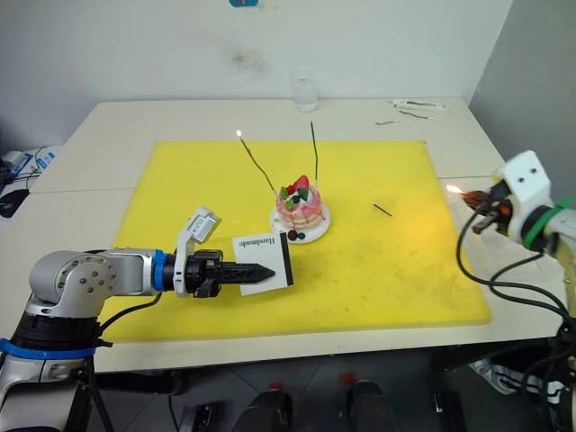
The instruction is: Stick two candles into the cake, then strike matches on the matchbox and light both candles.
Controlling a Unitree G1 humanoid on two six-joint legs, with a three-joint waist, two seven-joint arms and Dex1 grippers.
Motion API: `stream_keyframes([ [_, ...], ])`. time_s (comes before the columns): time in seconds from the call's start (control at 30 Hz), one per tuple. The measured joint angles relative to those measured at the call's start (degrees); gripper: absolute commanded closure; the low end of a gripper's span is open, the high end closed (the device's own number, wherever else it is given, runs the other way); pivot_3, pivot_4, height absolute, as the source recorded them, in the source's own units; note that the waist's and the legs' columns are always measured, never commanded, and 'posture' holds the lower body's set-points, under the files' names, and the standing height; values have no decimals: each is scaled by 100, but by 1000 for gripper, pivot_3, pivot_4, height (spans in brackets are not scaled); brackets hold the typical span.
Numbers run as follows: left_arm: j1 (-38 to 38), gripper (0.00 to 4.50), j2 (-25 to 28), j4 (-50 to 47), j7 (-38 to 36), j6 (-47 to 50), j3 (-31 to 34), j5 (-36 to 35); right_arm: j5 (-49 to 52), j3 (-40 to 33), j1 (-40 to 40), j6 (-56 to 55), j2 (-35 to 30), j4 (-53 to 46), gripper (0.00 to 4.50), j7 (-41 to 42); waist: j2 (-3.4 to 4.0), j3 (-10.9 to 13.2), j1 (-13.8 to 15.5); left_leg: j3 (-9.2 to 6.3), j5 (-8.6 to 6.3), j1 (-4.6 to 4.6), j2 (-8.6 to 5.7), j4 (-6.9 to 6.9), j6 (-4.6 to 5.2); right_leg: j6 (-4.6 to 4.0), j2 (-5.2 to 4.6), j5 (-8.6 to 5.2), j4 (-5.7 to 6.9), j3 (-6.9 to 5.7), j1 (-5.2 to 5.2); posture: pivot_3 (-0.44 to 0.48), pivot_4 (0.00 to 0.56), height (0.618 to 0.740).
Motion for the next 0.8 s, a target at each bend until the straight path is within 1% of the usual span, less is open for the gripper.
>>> stream_keyframes([
  [0.13, 1, 4500, -9, -2, 0, 0, 0, -2, -50, -267, -4, -20, -280, 576, 4461, -246, 1, 0, -2, -1, 3, 2, 2, 0, 3, 0, 5, 0, 2, 0, 1, 0, 150, 740],
  [0.33, 3, 4500, -55, -5, 1, -1, -1, -2, -96, -105, -64, -141, -292, 1138, 4461, -294, 1, 0, -17, 5, 5, 4, 3, 2, 7, 1, 19, 1, 1, 5, 3, 0, 150, 740],
  [0.5, -6, 4500, -72, -10, -1, -8, -55, 3, -372, 430, -808, -792, -51, 2086, 4461, -335, 1, 0, -68, 11, 11, 7, 1, 3, 14, 9, 22, 6, 1, 12, 4, 0, 150, 740],
  [0.73, 12, 4500, -50, -16, -4, -27, -52, 5, -670, 817, -1537, -1465, 155, 3270, 4461, -325, 1, 0, -74, 9, 12, 4, -2, 2, 14, 9, 24, 7, 0, 11, 3, 0, 150, 740],
  [0.8, 38, 4500, -41, -20, -2, -27, -50, 5, -703, 888, -1729, -1622, 203, 3619, 4030, -326, 1, 0, -76, 9, 12, 4, -2, 1, 13, 9, 23, 7, 0, 11, 3, 0, 150, 740],
])
